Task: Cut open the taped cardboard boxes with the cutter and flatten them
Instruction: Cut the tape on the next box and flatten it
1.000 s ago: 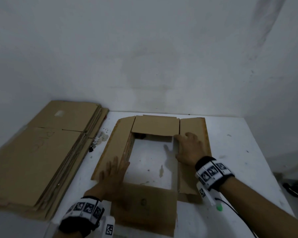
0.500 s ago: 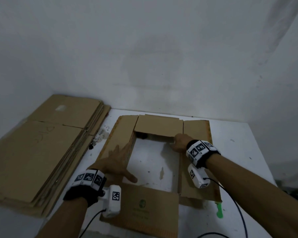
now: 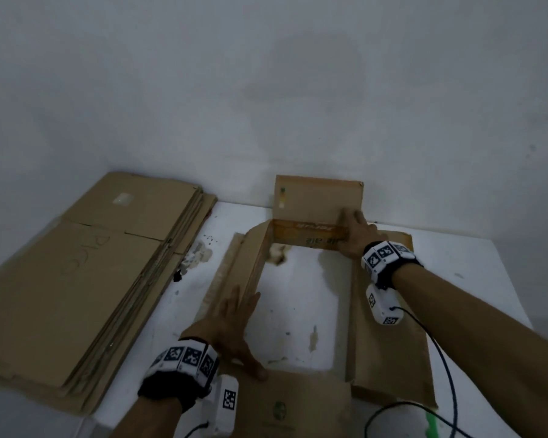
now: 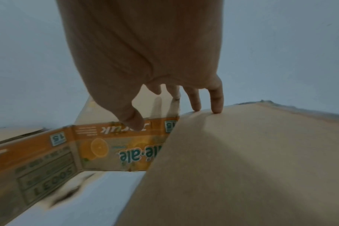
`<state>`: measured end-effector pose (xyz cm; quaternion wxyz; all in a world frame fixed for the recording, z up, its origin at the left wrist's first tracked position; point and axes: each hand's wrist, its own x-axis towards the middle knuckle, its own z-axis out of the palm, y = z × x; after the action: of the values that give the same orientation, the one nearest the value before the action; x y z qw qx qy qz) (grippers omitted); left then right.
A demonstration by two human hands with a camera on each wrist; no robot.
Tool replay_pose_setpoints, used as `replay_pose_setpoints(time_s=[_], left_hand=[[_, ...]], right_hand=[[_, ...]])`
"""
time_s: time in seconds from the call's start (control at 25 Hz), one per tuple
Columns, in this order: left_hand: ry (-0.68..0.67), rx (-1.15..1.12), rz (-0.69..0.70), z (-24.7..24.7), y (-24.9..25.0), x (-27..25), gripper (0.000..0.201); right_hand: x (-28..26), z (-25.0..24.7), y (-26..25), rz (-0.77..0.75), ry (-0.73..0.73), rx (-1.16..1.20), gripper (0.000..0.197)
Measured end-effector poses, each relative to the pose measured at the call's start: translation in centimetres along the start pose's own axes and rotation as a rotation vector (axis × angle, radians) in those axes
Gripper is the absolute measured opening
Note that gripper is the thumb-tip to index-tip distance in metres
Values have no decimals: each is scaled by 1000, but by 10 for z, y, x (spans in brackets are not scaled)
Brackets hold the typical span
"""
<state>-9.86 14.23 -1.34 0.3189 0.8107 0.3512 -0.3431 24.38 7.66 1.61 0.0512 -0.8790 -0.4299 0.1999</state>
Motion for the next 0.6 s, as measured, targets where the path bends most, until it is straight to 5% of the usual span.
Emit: replay_pose_setpoints(time_s=[0.24,0.48,0.6], left_hand=[[-37,24,-19,-1,5,1,163],[-27,-27,-2,4,-4,12,165],[61,-42,54,10,-5,13,165]], right_hand=[[17,7,12,-2,-79,-42,84],[-44,27,38,76,405,507,67],[-100,48,69,305,378,697,80]])
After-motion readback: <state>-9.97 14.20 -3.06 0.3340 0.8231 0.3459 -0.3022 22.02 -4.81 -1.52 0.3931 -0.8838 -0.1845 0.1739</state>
